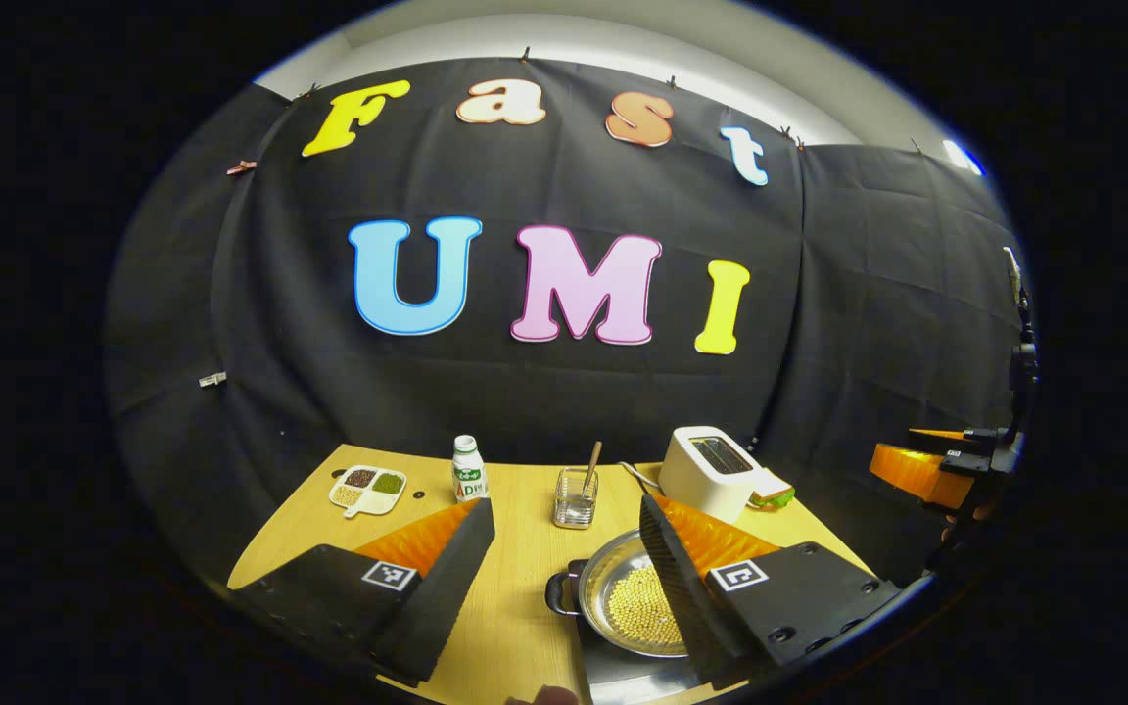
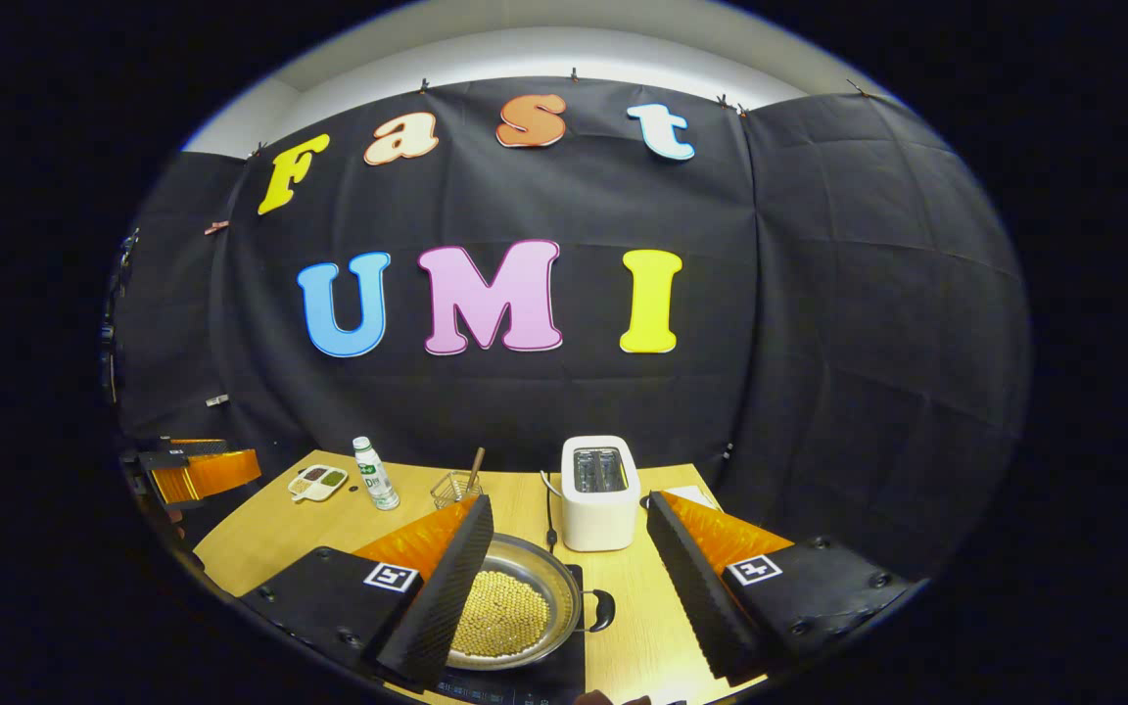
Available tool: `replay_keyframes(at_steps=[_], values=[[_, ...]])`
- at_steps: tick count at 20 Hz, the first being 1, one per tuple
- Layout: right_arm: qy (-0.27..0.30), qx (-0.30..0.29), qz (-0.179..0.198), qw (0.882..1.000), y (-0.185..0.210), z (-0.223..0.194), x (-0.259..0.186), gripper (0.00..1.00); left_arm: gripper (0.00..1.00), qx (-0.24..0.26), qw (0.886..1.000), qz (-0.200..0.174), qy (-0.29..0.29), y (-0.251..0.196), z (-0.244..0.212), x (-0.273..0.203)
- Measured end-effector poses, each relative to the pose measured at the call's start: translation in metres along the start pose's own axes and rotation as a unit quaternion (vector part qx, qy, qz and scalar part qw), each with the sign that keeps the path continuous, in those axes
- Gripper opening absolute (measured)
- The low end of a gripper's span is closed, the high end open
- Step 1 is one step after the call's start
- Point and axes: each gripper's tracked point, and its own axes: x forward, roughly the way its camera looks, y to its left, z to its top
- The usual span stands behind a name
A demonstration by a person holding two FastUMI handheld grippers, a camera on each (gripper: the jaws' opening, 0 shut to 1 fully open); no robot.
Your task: First push the handle of the pot to place it horizontally, then grasp the pot with both hands and set it on the induction cooktop.
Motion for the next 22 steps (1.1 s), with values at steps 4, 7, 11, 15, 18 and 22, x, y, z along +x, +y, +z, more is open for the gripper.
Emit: replay_keyframes(at_steps=[4,7,11,15,18,22], values=[[-0.038,0.003,0.000,0.999,0.006,0.026,-0.020,0.98,0.93,0.003,0.999,0.006,-0.032,0.009,0.017,-0.023],[-0.072,-0.004,-0.002,0.997,0.009,0.045,-0.037,0.98,0.93,0.019,0.998,0.019,-0.059,0.017,0.037,-0.044],[-0.110,-0.011,0.000,0.994,0.018,0.068,-0.060,0.98,0.93,0.028,0.994,0.029,-0.102,0.019,0.063,-0.072],[-0.145,-0.018,-0.007,0.989,0.022,0.089,-0.075,0.98,0.93,0.032,0.992,0.024,-0.123,0.022,0.079,-0.087],[-0.159,-0.025,-0.008,0.987,0.027,0.096,-0.084,0.97,0.92,0.029,0.991,0.021,-0.128,0.021,0.080,-0.094],[-0.161,-0.019,-0.010,0.987,0.030,0.098,-0.091,0.96,0.92,0.032,0.990,0.028,-0.136,0.027,0.085,-0.101]])
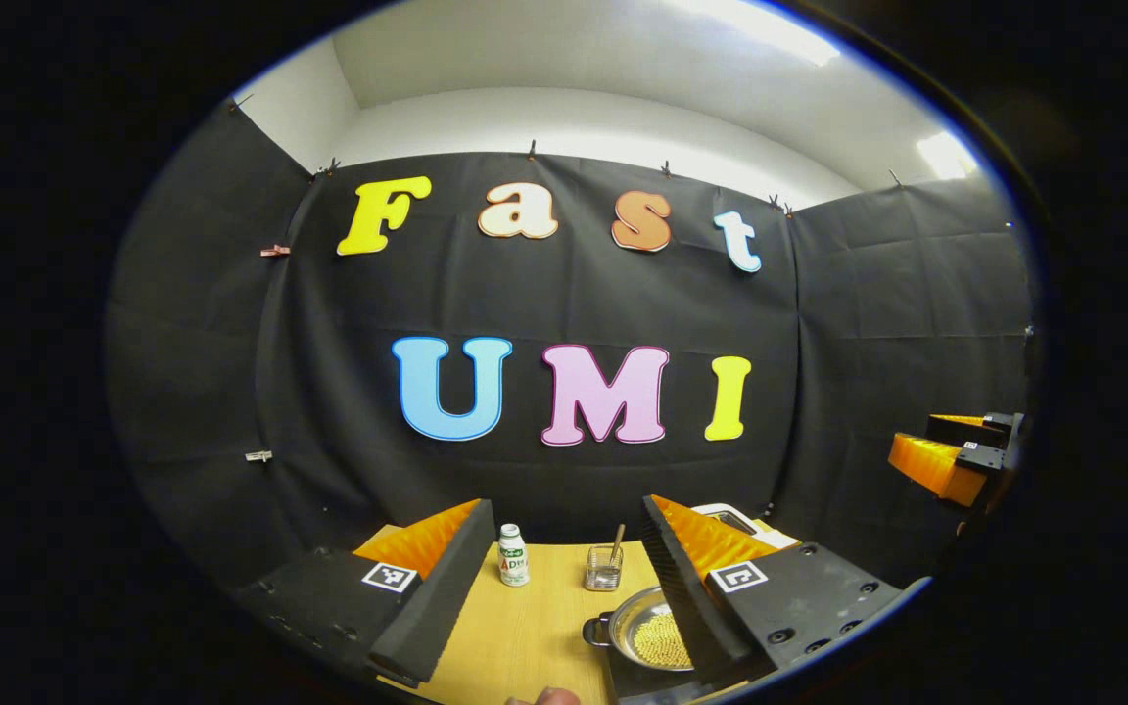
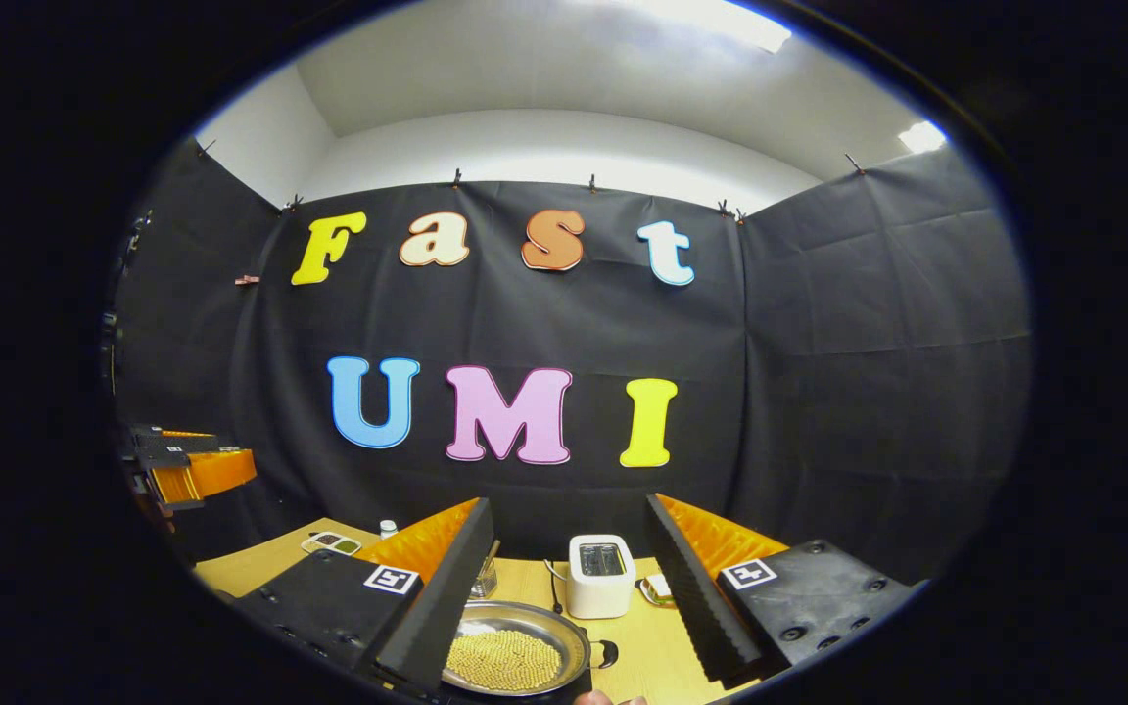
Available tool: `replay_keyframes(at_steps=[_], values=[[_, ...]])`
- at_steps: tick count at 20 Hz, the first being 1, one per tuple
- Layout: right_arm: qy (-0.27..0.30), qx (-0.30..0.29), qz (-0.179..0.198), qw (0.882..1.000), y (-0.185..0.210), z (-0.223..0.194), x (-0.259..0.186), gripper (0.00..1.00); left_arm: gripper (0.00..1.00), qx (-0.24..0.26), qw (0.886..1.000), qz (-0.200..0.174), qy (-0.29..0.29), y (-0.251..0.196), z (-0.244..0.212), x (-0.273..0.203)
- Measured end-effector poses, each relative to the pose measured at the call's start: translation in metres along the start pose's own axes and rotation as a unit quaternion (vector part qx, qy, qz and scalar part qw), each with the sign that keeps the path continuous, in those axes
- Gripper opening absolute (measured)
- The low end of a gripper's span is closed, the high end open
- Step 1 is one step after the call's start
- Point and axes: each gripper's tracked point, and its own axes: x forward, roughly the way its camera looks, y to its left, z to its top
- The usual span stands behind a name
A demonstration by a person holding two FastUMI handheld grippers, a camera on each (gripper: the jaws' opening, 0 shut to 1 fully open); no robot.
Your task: First push the handle of the pot to place it horizontally, then grasp the pot with both hands and set it on the induction cooktop.
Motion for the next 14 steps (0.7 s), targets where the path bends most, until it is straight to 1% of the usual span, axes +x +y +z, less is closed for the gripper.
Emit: replay_keyframes(at_steps=[9,10,11,14], values=[[0.005,-0.005,-0.006,1.000,0.0001,-0.0022,-0.0045,0.96,0.93,0.002,1.000,-0.008,0.006,0.0028,-0.0022,-0.0030],[0.003,-0.004,-0.006,1.000,0.0002,-0.0007,-0.0049,0.92,0.93,0.003,1.000,-0.008,0.007,0.0029,-0.0031,-0.0035],[0.002,-0.003,-0.007,1.000,0.0007,0.0000,-0.0051,0.96,0.93,0.003,1.000,-0.008,0.008,0.0034,-0.0027,-0.0042],[0.003,-0.003,-0.006,1.000,0.0007,-0.0011,-0.0066,0.96,0.93,0.002,1.000,-0.007,0.009,0.0041,-0.0036,-0.0045]])
